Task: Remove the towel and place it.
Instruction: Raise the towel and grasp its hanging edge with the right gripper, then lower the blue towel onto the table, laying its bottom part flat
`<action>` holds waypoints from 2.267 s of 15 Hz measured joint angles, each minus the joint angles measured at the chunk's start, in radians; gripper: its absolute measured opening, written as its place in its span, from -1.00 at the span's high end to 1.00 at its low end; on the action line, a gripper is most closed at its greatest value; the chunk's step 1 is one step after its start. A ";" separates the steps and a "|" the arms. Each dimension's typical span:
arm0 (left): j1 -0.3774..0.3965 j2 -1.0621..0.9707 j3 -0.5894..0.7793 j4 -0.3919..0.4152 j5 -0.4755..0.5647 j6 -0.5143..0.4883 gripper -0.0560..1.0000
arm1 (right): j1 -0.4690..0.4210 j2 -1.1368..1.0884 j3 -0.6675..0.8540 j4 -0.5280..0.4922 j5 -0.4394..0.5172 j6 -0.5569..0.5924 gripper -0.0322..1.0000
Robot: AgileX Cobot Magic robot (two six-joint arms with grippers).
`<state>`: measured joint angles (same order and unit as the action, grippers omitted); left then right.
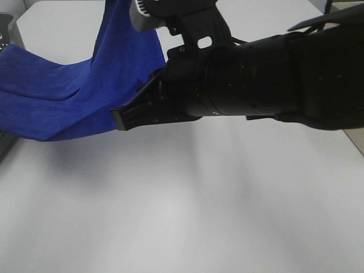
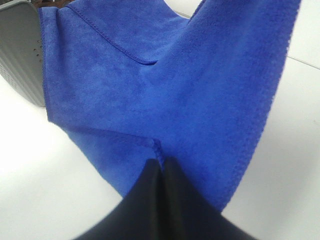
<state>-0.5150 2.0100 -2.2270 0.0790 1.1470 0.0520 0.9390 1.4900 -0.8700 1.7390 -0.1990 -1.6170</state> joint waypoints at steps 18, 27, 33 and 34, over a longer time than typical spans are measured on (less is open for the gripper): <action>0.000 -0.001 -0.007 -0.188 -0.064 0.080 0.89 | -0.686 -0.141 -0.254 -0.977 1.138 1.128 0.91; 0.000 -0.125 -0.078 -0.101 0.037 0.022 0.89 | -0.686 -0.020 -0.758 -1.307 1.404 1.367 0.91; -0.007 -0.212 -0.078 -0.001 0.089 -0.052 0.89 | -0.685 -0.076 -0.723 -1.286 1.391 1.314 0.91; -0.011 -0.198 -0.078 0.024 0.090 -0.079 0.89 | -0.683 -0.073 -0.723 -1.328 1.367 1.306 0.91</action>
<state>-0.5260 1.8120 -2.3050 0.1030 1.2370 -0.0270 0.2560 1.4170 -1.5930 0.4110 1.1680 -0.3110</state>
